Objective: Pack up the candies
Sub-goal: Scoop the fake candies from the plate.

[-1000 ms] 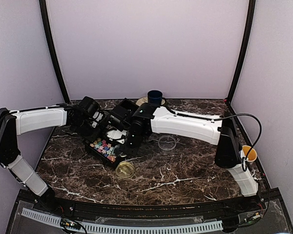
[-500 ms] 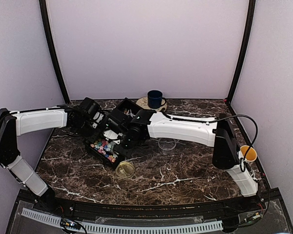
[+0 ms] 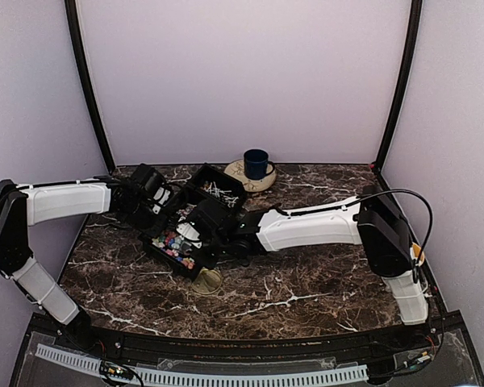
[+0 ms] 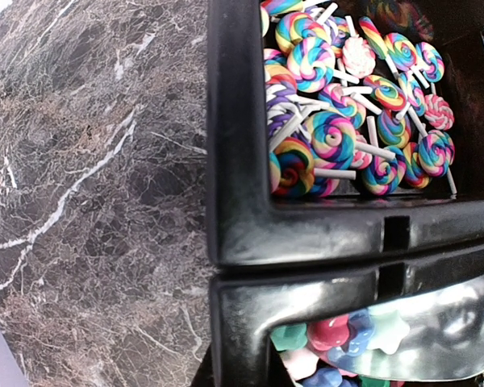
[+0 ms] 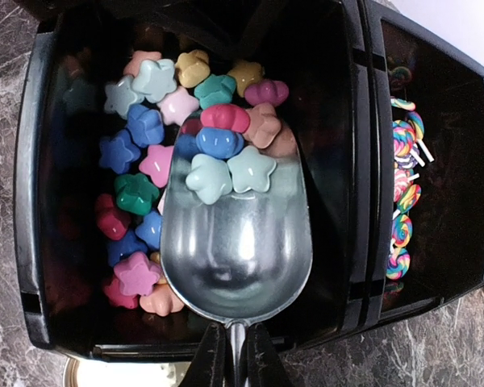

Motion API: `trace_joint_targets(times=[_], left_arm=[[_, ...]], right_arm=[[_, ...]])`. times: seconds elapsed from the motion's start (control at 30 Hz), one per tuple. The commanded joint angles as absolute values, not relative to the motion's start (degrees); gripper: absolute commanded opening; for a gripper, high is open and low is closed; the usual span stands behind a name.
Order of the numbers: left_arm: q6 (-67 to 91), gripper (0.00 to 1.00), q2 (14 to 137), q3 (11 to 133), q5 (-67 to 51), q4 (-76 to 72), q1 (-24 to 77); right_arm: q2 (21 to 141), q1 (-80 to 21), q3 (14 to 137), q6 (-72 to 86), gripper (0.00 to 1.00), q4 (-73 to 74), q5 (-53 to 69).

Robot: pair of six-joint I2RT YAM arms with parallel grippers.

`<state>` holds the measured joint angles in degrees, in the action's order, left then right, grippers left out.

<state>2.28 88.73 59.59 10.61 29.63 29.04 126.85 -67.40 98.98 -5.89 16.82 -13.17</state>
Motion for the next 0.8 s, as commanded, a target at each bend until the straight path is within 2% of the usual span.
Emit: trace_joint_targets(times=[0.0,0.37,0.77], left_arm=[[3.98,0.00,83.22,60.38,7.88,22.53,30.05],[4.53,0.00,83.93,60.06,8.92,23.55,29.95],[4.83,0.00,84.46,59.86,8.31,23.73,29.62]], right_arm=[[124.94,-67.59,93.66,-5.74,0.00,10.22,-12.00],[117.51,-67.51,75.88,-6.53,0.00,-8.98,-11.50],[112.64,-67.39,66.53,-7.66,0.00,-23.08,-11.81]])
